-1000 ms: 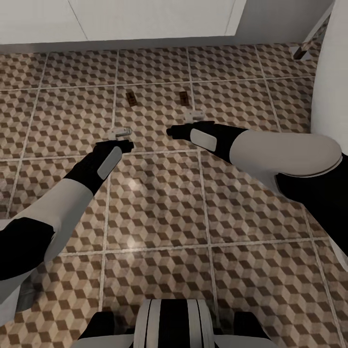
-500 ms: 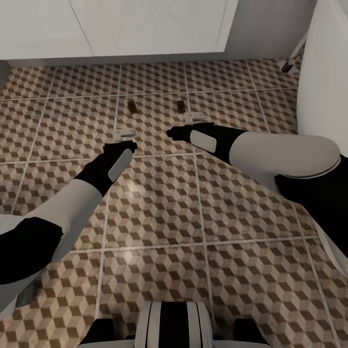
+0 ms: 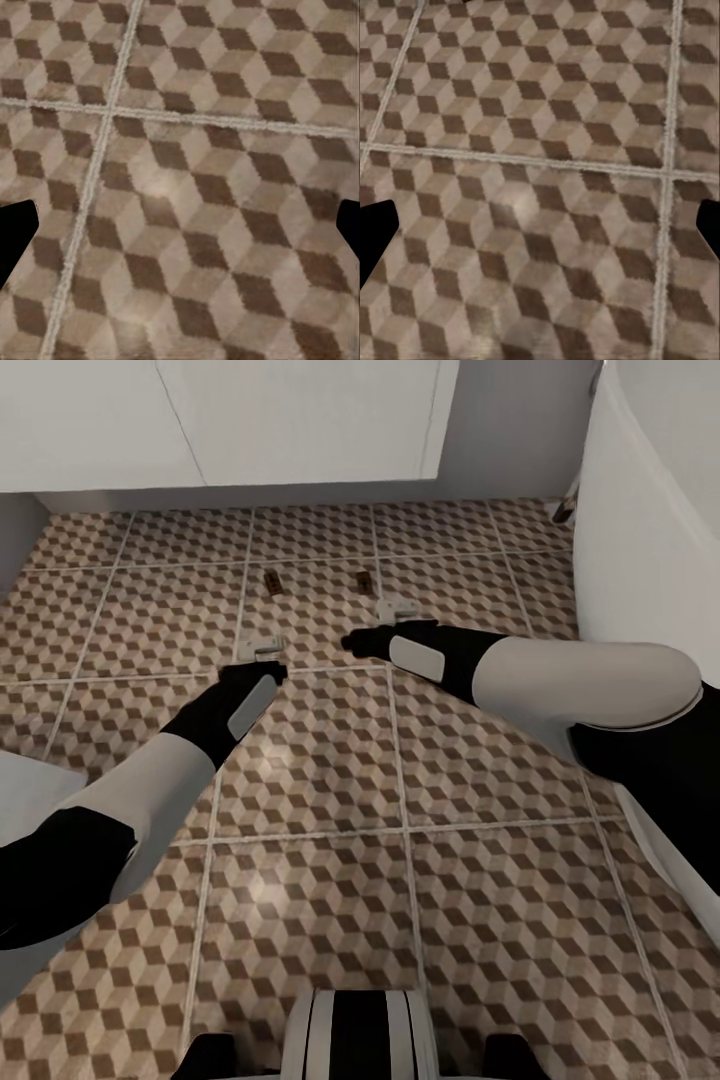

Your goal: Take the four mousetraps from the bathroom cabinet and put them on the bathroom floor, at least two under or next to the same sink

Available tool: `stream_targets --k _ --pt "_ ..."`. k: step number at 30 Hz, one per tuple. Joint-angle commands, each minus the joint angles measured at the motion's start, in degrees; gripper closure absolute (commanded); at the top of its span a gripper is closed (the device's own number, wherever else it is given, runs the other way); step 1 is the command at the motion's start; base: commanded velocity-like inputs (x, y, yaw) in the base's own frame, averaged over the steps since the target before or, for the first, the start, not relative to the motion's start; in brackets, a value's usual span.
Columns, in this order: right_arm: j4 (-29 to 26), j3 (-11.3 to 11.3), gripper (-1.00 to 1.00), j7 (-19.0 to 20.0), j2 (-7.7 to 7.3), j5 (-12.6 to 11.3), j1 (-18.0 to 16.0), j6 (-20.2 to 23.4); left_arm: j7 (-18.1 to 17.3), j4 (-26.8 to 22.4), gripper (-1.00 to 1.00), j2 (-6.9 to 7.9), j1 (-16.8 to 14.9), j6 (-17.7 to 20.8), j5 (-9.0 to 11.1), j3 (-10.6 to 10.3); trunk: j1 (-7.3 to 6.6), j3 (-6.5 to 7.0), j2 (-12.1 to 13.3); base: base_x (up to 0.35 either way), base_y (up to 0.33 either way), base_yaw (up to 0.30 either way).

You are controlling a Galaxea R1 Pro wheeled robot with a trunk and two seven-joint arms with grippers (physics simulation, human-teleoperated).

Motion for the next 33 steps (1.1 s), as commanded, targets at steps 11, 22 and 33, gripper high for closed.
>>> stream_targets --k 11,22,33 --pt "-3.68 0.22 -1.00 -4.91 0.01 -0.14 -0.06 -1.26 -1.03 3.69 -1.00 0.06 -0.04 -0.47 0.35 -0.34 -0.32 2.41 0.14 -0.162 -0.048 0.000" --pt "-7.61 0.50 -1.00 -7.74 0.01 -0.14 0.04 -3.40 -1.06 6.97 -1.00 0.09 -0.08 -1.91 0.65 -0.31 -0.60 4.84 0.28 -0.042 -0.003 0.000" --pt "-13.61 0.55 -1.00 -8.25 -0.06 -0.14 0.06 -5.83 -1.21 13.36 -1.00 0.20 -0.05 -6.72 0.54 -0.22 -0.89 7.28 0.43 -0.243 0.000 0.000"
